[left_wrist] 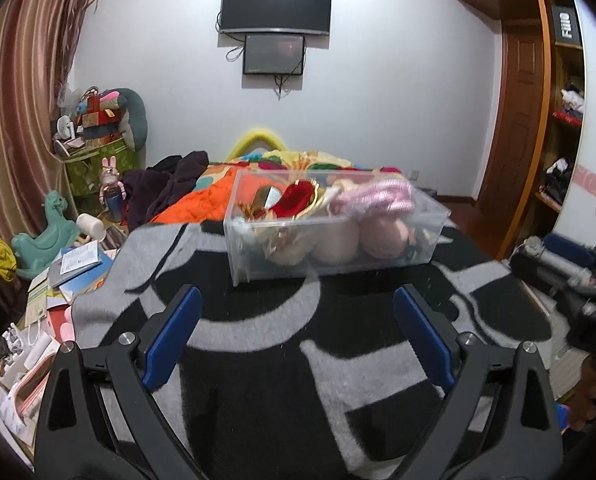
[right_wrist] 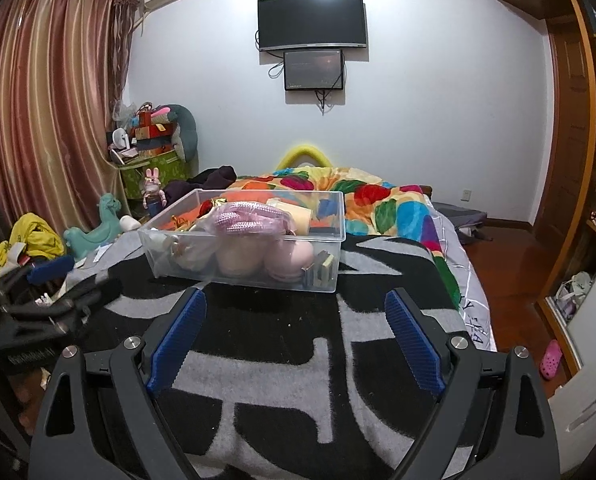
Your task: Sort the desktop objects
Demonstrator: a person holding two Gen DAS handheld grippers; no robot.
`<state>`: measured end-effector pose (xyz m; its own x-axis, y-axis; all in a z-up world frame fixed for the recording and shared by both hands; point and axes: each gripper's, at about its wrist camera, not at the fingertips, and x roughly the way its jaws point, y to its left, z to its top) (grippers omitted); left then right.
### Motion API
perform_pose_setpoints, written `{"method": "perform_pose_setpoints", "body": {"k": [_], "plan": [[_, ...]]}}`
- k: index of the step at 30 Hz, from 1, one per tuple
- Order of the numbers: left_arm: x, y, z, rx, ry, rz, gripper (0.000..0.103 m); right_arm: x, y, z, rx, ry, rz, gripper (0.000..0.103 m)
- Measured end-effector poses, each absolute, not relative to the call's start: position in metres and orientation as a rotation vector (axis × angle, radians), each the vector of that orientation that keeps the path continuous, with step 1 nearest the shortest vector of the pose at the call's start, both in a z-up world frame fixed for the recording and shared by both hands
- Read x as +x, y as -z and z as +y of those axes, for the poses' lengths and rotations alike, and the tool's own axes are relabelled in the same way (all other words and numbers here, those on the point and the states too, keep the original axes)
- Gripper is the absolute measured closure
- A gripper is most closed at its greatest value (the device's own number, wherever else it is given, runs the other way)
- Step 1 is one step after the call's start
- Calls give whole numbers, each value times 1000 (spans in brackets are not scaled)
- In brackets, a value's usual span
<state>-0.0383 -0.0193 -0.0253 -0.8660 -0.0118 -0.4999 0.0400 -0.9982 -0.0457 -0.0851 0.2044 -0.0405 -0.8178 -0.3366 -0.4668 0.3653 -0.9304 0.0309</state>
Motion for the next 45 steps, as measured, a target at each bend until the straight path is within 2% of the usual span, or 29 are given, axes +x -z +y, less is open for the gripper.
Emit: {"method": "perform_pose_setpoints", "body": {"k": [25,45], "plan": [[-38,33,-21,838,3022,133,5,-84,52,203,706,2657,65,13],[-34,30,-13,837,3043,92,3,-85,54,202,722,2642,52,13]]}}
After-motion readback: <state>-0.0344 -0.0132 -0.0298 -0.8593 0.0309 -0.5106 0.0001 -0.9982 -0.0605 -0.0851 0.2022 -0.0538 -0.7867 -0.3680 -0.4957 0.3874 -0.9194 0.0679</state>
